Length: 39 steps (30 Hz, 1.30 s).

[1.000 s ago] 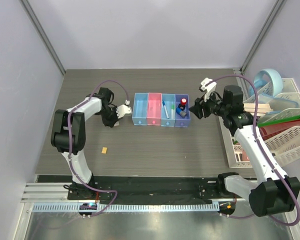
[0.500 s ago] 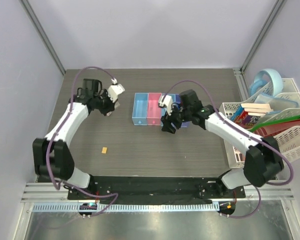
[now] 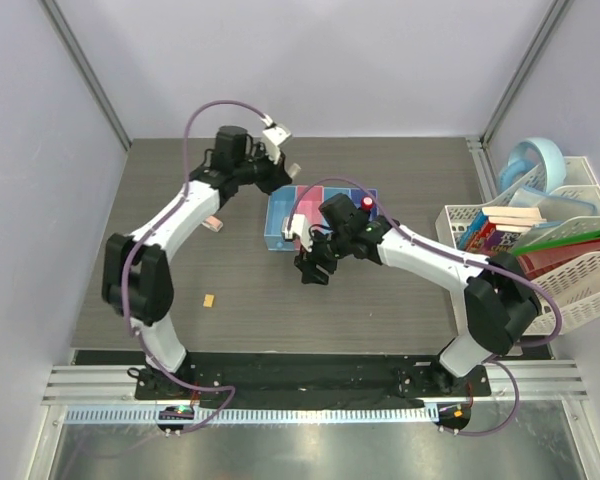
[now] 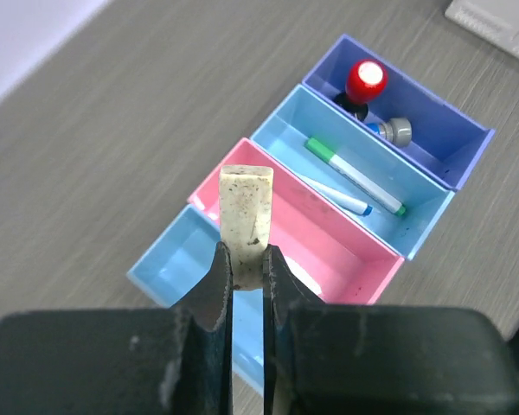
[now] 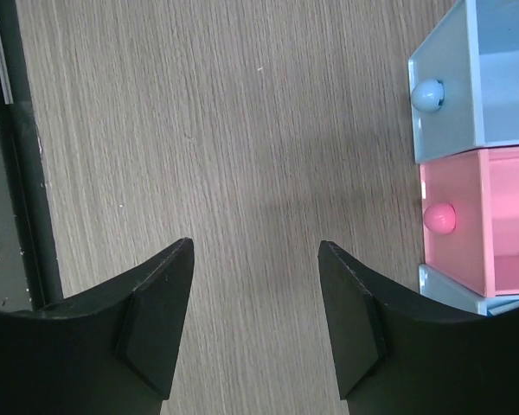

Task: Sort the stationery into containers
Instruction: Place the stationery in the storage box.

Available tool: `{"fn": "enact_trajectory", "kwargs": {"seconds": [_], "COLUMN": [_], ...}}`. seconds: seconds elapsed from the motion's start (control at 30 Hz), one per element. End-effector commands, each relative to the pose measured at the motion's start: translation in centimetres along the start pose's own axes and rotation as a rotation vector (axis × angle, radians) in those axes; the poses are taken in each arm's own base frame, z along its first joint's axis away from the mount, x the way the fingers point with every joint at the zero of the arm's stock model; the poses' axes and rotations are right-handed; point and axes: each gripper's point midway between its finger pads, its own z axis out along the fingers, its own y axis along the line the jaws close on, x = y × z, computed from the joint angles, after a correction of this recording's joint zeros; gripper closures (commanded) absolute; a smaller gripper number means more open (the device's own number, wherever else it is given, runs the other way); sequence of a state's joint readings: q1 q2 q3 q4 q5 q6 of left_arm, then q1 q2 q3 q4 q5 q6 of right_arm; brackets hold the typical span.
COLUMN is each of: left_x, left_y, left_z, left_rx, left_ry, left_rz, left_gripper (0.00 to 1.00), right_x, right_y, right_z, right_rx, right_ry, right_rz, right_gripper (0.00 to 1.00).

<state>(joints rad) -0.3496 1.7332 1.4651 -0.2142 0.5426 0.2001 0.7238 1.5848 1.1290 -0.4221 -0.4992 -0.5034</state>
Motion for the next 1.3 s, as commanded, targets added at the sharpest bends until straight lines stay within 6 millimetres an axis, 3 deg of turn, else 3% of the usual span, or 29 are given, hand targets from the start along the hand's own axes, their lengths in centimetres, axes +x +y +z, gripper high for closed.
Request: {"fn": "enact_trajectory", "kwargs": {"seconds": [0.0, 0.07, 0.17, 0.37, 0.47, 0.53, 0.73, 0.87, 1.07, 1.1, 1.13, 1.27], "left_x": [-0.6, 1.0, 2.2, 2.8, 2.6, 3.6, 6.0, 7.2, 6.7, 6.6, 6.7, 7.1], "left_y": [1.8, 2.9, 2.5, -1.7, -3.2, -4.4, -4.9, -4.2, -3.6, -3.6, -3.6, -3.8], "left_z": [3.0, 4.0, 4.9, 6.9, 7.8, 8.9, 10.1, 10.2, 9.3, 9.2, 9.2, 9.0], "left_rx": [-0.062, -0.094, -0.06, 0.085, 0.113, 0.137, 0.13, 0.096, 0.048, 0.045, 0.044, 0.051], "left_ry": [-0.01, 0.025, 0.038, 0.035, 0.034, 0.058, 0.126, 0.163, 0.146, 0.144, 0.147, 0.166], "left_rz": [-0.011, -0.024, -0.041, -0.067, -0.073, -0.08, -0.039, -0.023, 0.009, 0.016, 0.016, 0.006], "left_gripper": [1.0, 1.0, 1.0, 1.0, 1.0, 1.0, 1.0, 0.75, 0.76, 0.72, 0.57, 0.48], "right_x": [-1.3, -1.8, -1.9, -2.4, -3.0, -3.4, -3.5, -3.7, -4.0, -4.1, -4.2, -4.3], "right_y": [-0.8, -0.8, -0.6, -0.7, -2.1, -3.8, -4.5, -4.6, -4.4, -4.4, -4.4, -4.3], "right_z": [-1.4, -2.4, -3.5, -5.3, -6.9, -8.5, -10.3, -10.8, -10.9, -11.0, -11.0, -10.8], "right_rx": [0.066, 0.094, 0.117, 0.169, 0.251, 0.346, 0.396, 0.414, 0.403, 0.402, 0.401, 0.388], "right_ry": [-0.028, -0.045, -0.056, -0.079, -0.106, -0.123, -0.157, -0.166, -0.178, -0.183, -0.185, -0.19], "right_rz": [-0.074, -0.103, -0.127, -0.159, -0.154, -0.15, -0.146, -0.153, -0.149, -0.15, -0.149, -0.141], "right_gripper": [0.35, 0.34, 0.34, 0.34, 0.34, 0.34, 0.34, 0.34, 0.33, 0.33, 0.33, 0.33]}}
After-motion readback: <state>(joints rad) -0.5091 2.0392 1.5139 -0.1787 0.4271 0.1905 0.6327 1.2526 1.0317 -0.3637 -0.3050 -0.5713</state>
